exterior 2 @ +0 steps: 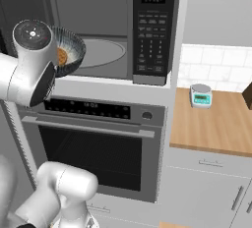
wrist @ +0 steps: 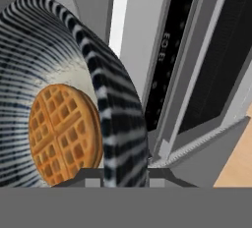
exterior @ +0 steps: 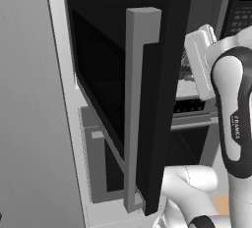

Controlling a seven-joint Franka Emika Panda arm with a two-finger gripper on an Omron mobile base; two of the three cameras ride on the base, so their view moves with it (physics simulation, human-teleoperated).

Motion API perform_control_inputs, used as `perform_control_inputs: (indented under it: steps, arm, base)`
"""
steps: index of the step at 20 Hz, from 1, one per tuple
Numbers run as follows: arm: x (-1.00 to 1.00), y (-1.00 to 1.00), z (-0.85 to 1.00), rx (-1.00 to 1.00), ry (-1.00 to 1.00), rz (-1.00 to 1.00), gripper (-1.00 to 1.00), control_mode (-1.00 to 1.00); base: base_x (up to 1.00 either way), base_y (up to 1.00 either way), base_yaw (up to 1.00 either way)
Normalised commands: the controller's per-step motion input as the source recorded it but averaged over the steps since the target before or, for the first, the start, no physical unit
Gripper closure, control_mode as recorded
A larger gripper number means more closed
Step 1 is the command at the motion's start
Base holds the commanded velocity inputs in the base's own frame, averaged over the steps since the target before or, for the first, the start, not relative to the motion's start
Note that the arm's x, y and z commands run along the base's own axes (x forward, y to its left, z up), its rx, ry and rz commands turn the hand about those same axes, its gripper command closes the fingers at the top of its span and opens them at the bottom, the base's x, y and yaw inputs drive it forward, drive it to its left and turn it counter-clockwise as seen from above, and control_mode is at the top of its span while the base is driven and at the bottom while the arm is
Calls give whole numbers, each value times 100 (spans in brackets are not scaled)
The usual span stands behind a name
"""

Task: Open the microwave, place the bowl with waffle inside the microwave, then close the microwave door and turn it on.

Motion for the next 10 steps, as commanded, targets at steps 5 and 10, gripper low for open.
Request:
perform_control_inputs:
  steps: [5,10]
  arm:
    - [82,17,0,0,0,0,100,-100]
    - [100,0,-6,0,12,-2,100,-100]
  base:
    - [0,0,0]
    - [0,0,0]
